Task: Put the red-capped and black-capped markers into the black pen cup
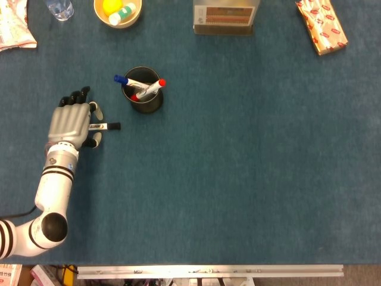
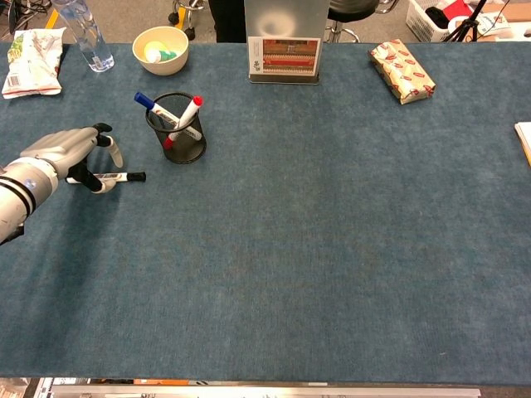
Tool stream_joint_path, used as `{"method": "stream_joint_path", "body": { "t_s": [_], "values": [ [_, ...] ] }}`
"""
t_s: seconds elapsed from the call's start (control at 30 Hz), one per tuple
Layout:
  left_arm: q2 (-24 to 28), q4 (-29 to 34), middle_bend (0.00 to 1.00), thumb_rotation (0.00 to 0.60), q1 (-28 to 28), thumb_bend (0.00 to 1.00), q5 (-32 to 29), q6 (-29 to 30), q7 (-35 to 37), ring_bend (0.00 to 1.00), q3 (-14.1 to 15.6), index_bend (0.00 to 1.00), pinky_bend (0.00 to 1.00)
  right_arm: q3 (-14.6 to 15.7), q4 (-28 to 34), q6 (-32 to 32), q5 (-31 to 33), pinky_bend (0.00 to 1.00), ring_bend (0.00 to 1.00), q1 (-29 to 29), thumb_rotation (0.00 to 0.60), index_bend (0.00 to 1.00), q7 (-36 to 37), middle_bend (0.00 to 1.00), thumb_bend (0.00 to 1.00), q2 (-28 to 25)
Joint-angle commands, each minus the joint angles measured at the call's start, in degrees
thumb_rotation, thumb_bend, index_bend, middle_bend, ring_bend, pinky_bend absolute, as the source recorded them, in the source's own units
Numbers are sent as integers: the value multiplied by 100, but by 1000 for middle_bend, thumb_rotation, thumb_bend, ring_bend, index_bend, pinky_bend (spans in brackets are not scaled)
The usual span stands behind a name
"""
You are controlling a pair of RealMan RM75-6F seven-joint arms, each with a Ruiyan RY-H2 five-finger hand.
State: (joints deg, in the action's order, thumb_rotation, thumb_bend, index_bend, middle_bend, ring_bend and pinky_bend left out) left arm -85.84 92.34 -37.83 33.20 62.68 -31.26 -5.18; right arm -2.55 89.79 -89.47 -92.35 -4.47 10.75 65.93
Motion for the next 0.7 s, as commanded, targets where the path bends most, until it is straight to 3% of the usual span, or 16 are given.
{"method": "stream_joint_path", "body": {
  "t_s": [0.03,0.7],
  "values": [
    [-39,-53,0,600,25,339,30,22,-26,0,25,393,81,-2,-1,3,5,411,171,-1,600,239,-6,265,0,2],
    [-349,-482,0,600,215,339,455,164,-57,0,64,410,81,-2,-4,19,12,411,171,-6,600,239,2,265,0,-2]
  ]
}}
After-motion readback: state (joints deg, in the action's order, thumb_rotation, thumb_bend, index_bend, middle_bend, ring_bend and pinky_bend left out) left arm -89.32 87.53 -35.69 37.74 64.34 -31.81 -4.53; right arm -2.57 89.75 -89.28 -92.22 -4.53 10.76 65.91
